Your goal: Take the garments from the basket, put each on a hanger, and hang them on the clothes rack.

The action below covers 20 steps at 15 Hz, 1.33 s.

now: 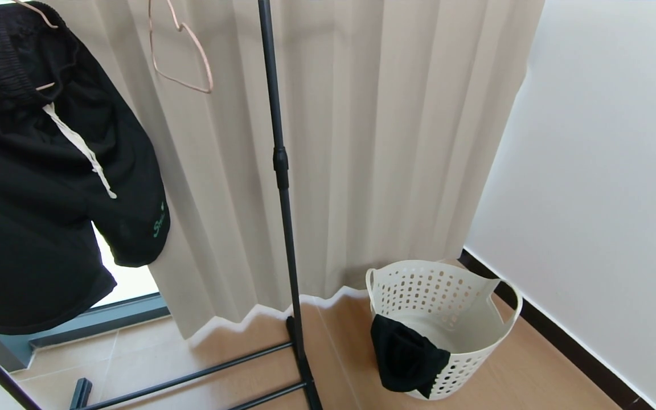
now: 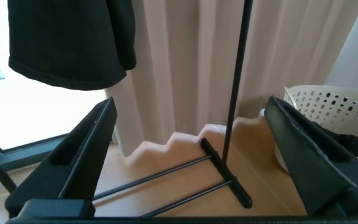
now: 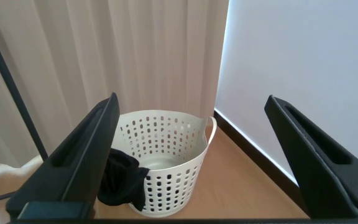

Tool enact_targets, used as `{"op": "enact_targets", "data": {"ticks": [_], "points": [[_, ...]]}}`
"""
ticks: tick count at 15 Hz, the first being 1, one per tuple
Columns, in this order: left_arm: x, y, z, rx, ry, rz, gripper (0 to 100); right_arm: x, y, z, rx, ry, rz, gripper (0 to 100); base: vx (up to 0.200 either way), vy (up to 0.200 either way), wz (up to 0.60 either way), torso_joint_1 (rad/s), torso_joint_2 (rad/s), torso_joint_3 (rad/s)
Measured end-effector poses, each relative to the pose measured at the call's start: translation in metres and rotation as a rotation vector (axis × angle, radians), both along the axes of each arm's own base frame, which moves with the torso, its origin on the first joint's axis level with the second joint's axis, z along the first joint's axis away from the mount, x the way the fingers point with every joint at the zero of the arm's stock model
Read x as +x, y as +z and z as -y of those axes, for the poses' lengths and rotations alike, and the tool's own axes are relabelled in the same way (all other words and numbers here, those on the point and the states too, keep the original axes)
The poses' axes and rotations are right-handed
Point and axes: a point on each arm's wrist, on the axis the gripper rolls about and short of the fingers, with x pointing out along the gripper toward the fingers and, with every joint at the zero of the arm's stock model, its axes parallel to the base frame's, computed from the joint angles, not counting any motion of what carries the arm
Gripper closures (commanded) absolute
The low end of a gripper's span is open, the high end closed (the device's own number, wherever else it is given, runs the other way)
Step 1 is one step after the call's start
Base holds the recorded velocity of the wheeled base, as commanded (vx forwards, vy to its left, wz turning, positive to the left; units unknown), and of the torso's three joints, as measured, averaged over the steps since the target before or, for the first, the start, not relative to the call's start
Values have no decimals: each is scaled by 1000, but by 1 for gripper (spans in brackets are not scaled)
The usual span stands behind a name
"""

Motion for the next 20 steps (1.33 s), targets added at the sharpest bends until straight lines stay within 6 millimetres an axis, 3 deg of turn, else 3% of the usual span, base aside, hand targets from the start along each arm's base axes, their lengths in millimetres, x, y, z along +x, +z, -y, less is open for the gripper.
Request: {"op": "enact_targets", "data": {"ticks": [20], "points": [[0,0,0,-3,4,0,0,0,0,0,2,-1,0,0,0,0,0,4,3,-178]]}}
